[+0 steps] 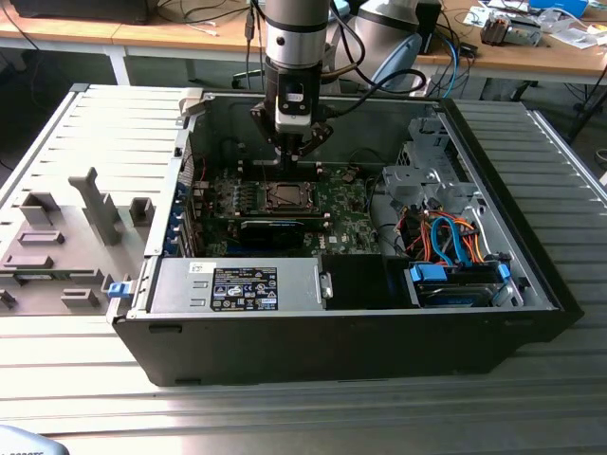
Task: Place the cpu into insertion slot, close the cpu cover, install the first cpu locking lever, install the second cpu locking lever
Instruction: 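Install the first cpu locking lever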
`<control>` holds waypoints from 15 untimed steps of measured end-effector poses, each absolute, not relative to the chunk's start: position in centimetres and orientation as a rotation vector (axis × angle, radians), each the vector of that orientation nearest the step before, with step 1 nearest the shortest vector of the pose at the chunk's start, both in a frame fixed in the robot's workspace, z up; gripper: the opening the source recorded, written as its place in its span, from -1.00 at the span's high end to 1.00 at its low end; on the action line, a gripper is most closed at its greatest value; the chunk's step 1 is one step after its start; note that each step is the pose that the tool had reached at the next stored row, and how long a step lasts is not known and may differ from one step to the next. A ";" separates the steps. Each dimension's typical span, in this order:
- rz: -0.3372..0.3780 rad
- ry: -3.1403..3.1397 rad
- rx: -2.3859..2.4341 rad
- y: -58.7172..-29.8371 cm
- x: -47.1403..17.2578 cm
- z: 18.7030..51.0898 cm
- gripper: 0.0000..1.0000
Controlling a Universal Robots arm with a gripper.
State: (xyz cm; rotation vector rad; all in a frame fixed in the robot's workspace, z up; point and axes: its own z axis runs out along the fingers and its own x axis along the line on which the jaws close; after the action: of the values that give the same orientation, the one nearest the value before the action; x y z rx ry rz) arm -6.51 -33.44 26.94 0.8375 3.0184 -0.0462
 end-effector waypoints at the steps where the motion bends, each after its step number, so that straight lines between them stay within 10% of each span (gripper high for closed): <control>1: -0.046 3.019 0.837 -33.4 -6.5 26.9 0.67; 15: -0.046 3.023 0.820 -33.4 -6.5 26.9 0.67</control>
State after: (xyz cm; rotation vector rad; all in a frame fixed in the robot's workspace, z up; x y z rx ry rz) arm -6.51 -33.43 26.93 0.8197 3.0232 -0.0461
